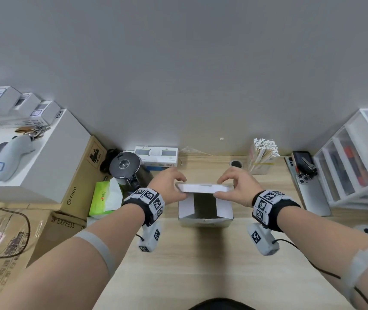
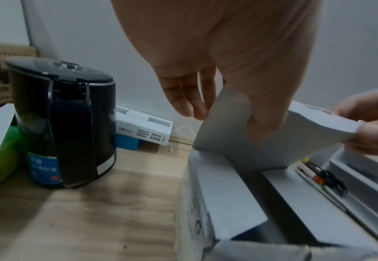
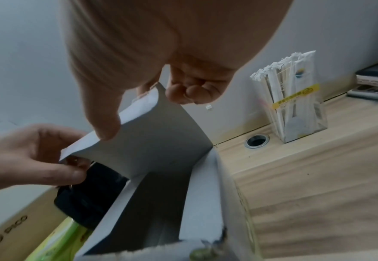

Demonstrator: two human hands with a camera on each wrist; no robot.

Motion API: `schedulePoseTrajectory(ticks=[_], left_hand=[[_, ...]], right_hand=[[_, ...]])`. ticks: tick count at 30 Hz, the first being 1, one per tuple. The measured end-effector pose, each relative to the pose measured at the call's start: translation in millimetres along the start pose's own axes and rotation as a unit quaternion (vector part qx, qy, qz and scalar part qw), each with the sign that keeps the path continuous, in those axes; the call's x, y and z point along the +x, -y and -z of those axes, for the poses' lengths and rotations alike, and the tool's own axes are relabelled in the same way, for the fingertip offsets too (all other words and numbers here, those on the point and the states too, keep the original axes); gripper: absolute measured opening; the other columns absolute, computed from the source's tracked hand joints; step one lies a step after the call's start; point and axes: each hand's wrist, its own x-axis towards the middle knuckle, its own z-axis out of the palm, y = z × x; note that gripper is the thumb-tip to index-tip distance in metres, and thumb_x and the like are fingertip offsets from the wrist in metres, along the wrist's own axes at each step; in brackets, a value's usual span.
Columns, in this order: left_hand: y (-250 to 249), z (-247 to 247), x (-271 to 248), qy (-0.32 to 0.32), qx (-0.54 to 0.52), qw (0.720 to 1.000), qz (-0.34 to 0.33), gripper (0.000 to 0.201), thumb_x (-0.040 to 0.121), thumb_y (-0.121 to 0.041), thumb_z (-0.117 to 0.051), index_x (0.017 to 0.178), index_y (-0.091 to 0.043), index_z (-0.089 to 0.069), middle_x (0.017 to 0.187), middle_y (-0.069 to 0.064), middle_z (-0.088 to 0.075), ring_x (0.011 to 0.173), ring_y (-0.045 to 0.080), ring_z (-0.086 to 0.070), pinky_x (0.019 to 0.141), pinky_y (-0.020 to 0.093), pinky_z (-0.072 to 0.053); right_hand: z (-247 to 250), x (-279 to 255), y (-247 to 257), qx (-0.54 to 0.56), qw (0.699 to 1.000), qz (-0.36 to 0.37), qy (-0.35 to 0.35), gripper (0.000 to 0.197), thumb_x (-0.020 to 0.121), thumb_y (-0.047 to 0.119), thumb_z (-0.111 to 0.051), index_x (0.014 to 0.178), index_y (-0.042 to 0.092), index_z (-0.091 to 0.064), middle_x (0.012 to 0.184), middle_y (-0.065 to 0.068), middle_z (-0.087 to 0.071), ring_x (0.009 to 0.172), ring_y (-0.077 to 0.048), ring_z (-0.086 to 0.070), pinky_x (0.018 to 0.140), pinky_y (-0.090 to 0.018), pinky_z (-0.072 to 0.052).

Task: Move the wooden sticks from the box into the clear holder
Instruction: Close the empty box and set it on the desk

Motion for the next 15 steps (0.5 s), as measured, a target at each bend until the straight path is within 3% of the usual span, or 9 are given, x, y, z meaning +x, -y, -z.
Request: schedulePoseTrajectory(ticks=[3,6,9,12,15], left_hand=[[-1,-7,-7,0.063,0.054,0.997,-0.006,0.056,0.068,-0.045,-0.080,0.119,-0.027,-0.068,0.110,-0.009,-0.057,0.097,0.013,-0.059,0.089,0.033,-0.054],[2,-18,-13,0.105,0.079,0.991,-0.010,0.074,0.062,-0.055,-0.081,0.128,-0.027,-0.060,0.118,-0.007,-0.050,0.099,0.018,-0.060,0.090,0.036,-0.053],[6,-29,-19,0.110,0.098,0.989,-0.013,0.073,0.068,-0.048,-0.082,0.132,-0.023,-0.056,0.124,-0.004,-0.047,0.104,0.021,-0.059,0.091,0.037,-0.052],[7,-35,-21,0.102,0.094,0.990,-0.010,0.068,0.073,-0.045,-0.081,0.131,-0.022,-0.055,0.124,-0.003,-0.045,0.104,0.020,-0.057,0.092,0.039,-0.053],[5,-37,-21,0.103,0.098,0.990,-0.011,0.068,0.073,-0.045,-0.080,0.131,-0.022,-0.054,0.125,-0.003,-0.043,0.103,0.020,-0.057,0.091,0.039,-0.054]], right_hand=[[-8,-7,-4,-0.038,0.999,-0.004,0.038,0.039,0.060,0.052,-0.085,0.092,0.032,-0.075,0.099,0.014,-0.059,0.075,0.007,-0.053,0.073,-0.021,-0.042],[-16,-16,-10,-0.073,0.995,-0.016,0.069,0.051,0.056,0.061,-0.077,0.099,0.034,-0.073,0.102,0.013,-0.055,0.091,-0.006,-0.057,0.086,-0.029,-0.048],[-22,-22,-15,-0.101,0.991,-0.025,0.090,0.052,0.061,0.053,-0.080,0.108,0.032,-0.069,0.108,0.011,-0.051,0.099,-0.011,-0.057,0.092,-0.033,-0.048],[-27,-24,-20,-0.105,0.990,-0.025,0.089,0.058,0.062,0.048,-0.082,0.114,0.030,-0.065,0.110,0.011,-0.047,0.096,-0.011,-0.055,0.090,-0.034,-0.049],[-30,-23,-22,-0.117,0.988,-0.032,0.097,0.064,0.060,0.049,-0.083,0.117,0.031,-0.062,0.111,0.012,-0.042,0.081,-0.009,-0.050,0.082,-0.034,-0.050]])
